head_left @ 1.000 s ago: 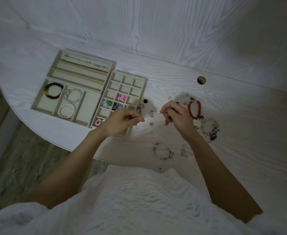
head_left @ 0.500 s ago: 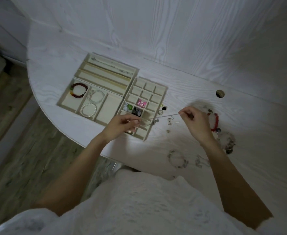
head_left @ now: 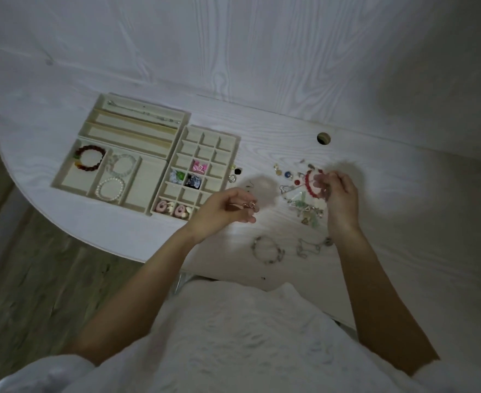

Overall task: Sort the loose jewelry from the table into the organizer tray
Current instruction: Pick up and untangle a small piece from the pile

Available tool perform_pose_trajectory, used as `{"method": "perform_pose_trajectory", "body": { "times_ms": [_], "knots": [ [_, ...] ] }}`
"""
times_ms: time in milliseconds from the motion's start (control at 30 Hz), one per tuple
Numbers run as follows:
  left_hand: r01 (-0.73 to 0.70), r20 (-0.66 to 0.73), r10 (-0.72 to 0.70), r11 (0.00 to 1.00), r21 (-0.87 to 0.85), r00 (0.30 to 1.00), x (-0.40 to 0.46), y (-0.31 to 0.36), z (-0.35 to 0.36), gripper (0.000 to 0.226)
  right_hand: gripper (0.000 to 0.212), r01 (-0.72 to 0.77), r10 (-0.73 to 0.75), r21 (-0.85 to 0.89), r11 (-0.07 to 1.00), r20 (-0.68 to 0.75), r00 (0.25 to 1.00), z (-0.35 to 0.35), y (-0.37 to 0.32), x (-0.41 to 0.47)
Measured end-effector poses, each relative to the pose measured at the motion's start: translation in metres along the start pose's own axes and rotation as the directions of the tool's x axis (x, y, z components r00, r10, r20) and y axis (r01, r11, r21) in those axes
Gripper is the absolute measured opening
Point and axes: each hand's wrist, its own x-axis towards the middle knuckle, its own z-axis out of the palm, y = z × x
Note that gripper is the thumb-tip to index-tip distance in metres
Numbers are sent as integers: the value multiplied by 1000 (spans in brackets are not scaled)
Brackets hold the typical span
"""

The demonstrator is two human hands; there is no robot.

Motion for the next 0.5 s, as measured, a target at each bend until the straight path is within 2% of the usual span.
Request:
{"method": "perform_pose_trajectory", "body": {
  "times_ms": [100,200,300,367,400,433,467,500],
  "knots": [
    [20,-45,-18,999,45,999,5,-6,4,22,19,-154,136,261,953,87,987,-6,-2,-2],
    [59,-137,-39,988,141,990,13,-19,4,16,19,-202,175,308,930,114,978,-8,0,-4],
    [81,-254,-40,985,154,966,18,-28,3,12,18,-169,142,147,975,181,973,-7,3,-5],
    [47,-271,3,983,177,963,19,-27,4,16,18,-69,82,-61,996,240,967,-7,5,-5],
    [14,-263,56,967,256,963,19,-26,5,15,18,2,41,-158,987,269,962,-7,5,-6],
    [-24,-233,126,917,398,964,19,-24,7,11,17,73,1,-241,968,295,955,-7,6,-6],
    [-57,-180,196,813,580,964,20,-21,8,8,16,138,-32,-308,941,325,945,-7,6,-6],
    [-81,-113,248,656,750,962,21,-17,10,8,14,194,-59,-357,914,355,933,-7,5,-7]
  ]
}}
